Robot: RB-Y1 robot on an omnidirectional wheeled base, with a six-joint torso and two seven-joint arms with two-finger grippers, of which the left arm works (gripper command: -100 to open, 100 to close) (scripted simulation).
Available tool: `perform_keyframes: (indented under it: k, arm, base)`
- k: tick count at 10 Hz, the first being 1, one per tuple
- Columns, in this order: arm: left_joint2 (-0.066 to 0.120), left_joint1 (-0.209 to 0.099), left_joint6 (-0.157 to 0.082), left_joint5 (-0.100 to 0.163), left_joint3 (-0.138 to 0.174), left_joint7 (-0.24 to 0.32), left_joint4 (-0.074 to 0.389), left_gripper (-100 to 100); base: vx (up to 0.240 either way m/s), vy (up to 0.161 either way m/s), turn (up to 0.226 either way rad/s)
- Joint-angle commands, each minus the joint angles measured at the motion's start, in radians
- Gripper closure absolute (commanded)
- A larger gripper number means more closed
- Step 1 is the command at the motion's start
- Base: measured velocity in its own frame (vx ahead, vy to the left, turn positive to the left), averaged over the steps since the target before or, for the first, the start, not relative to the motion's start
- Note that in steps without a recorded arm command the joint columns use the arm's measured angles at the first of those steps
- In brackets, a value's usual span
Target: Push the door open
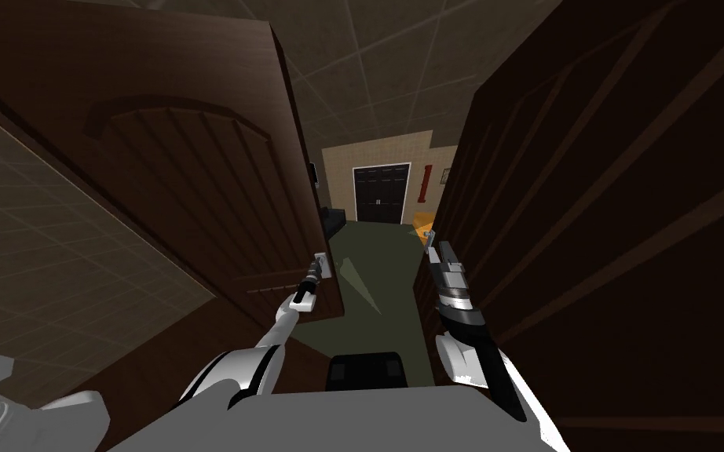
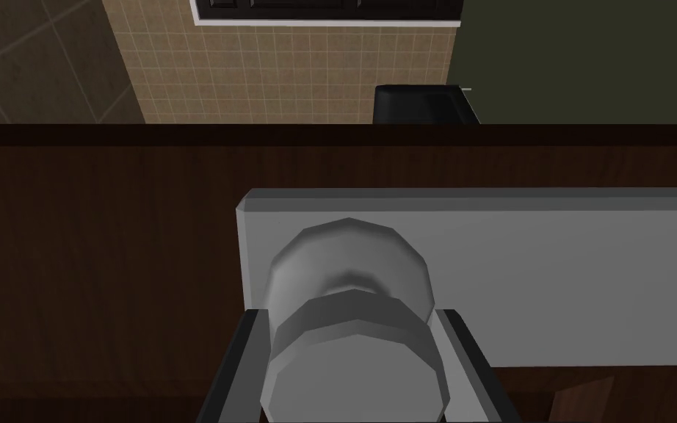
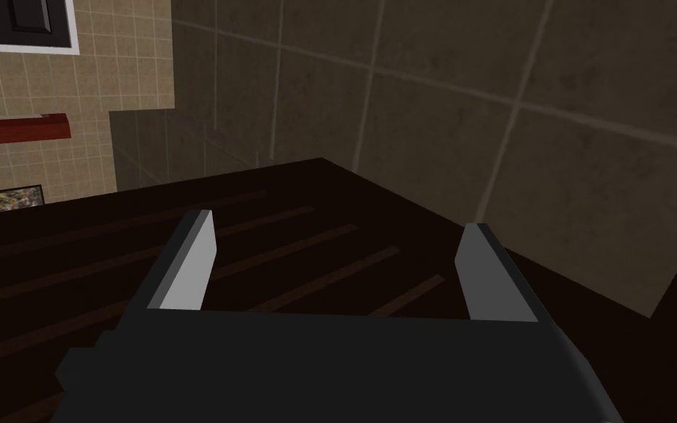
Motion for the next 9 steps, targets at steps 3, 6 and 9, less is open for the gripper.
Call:
perform_keyframes:
  k: [3, 6, 9]
  arm:
    - [0.013, -0.021, -0.012, 0.015, 0.037, -0.027, 0.032, 100]
    - [0.008, -0.023, -0.005, 0.031, 0.075, -0.062, 0.035, 100]
    - [0.005, -0.024, 0.0, 0.041, 0.1, -0.085, 0.038, 100]
  base:
    - [0.129, -0.068, 0.056]
    - [0.166, -0.115, 0.094]
    - [0.177, -0.086, 0.074]
